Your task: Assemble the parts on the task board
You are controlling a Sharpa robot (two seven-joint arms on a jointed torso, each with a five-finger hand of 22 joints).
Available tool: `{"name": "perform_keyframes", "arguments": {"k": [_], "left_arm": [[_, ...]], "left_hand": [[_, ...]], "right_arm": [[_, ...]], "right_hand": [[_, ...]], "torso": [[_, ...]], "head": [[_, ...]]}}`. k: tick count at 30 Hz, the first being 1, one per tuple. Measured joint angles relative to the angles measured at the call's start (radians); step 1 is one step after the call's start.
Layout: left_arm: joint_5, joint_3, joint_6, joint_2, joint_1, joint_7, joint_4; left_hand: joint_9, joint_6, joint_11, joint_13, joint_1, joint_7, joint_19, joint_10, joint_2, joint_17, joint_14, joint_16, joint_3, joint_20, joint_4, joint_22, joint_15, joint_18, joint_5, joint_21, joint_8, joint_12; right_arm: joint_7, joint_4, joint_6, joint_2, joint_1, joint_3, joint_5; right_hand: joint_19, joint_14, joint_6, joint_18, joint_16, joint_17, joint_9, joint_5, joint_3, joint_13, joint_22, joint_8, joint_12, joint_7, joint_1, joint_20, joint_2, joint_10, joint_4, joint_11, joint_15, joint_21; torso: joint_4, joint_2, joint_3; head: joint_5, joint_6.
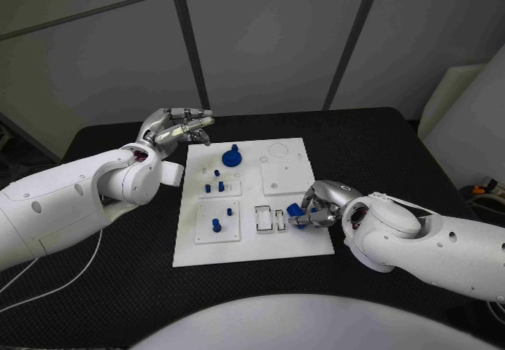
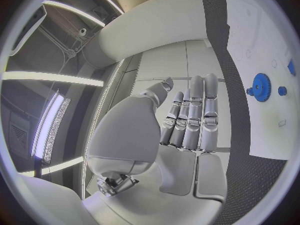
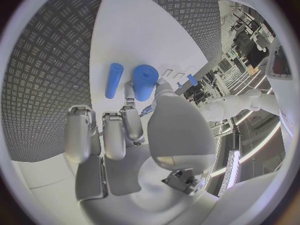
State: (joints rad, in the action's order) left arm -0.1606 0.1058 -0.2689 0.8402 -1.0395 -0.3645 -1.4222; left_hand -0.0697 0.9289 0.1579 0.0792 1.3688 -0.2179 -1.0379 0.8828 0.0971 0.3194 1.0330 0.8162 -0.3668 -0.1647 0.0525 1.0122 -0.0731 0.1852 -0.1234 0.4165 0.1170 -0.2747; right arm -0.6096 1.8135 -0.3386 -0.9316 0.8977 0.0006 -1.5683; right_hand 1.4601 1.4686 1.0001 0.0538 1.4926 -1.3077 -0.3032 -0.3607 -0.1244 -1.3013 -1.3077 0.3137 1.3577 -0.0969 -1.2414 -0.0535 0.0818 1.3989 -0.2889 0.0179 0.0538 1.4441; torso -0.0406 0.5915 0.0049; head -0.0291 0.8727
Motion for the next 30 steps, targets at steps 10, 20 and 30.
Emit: {"name": "perform_keyframes", "arguments": {"k": [10,20,30], "left_arm": [[0.0,0.0,0.002,0.003,0.001,0.001,-0.001],[0.0,0.0,0.003,0.001,0.002,0.001,-0.001],[0.0,0.0,0.004,0.001,0.002,0.001,-0.001]], "left_hand": [[0.0,-0.004,0.0,0.0,0.0,-0.004,0.0,0.0,0.0,0.0,0.0,0.0,0.0,0.0,0.0,0.0,0.0,0.0,0.0,0.0,0.0,0.0],[0.0,-0.004,0.0,0.0,0.0,-0.004,0.0,0.0,0.0,0.0,0.0,0.0,0.0,0.0,0.0,0.0,0.0,0.0,0.0,0.0,0.0,0.0],[0.0,-0.004,0.0,0.0,0.0,-0.004,0.0,0.0,0.0,0.0,0.0,0.0,0.0,0.0,0.0,0.0,0.0,0.0,0.0,0.0,0.0,0.0]], "right_arm": [[-0.004,0.019,-0.049,-0.012,-0.01,-0.006,-0.001],[0.026,0.085,-0.166,-0.026,-0.013,-0.006,0.016],[0.057,0.085,-0.195,0.024,-0.012,-0.004,0.022]], "right_hand": [[0.004,-0.004,0.014,0.0,0.005,0.0,-0.026,-0.075,-0.008,-0.007,0.0,0.029,0.0,0.014,-0.035,0.004,-0.044,0.015,0.003,-0.015,0.004,0.011],[0.007,-0.004,0.014,0.0,0.009,0.0,-0.032,-0.094,-0.019,-0.007,0.0,0.047,0.0,0.015,-0.031,0.007,-0.052,0.02,-0.002,-0.02,0.011,0.021],[0.007,-0.004,0.014,0.0,0.012,0.0,-0.033,-0.094,-0.029,-0.007,0.0,0.048,0.0,0.015,-0.022,0.007,-0.062,0.023,-0.001,-0.023,0.011,0.021]], "torso": [[-0.0005,0.0,-0.0002],[0.0002,0.0,-0.0006],[0.003,0.001,-0.0016]], "head": [[0.003,0.0],[0.003,0.0],[0.012,0.0]]}}
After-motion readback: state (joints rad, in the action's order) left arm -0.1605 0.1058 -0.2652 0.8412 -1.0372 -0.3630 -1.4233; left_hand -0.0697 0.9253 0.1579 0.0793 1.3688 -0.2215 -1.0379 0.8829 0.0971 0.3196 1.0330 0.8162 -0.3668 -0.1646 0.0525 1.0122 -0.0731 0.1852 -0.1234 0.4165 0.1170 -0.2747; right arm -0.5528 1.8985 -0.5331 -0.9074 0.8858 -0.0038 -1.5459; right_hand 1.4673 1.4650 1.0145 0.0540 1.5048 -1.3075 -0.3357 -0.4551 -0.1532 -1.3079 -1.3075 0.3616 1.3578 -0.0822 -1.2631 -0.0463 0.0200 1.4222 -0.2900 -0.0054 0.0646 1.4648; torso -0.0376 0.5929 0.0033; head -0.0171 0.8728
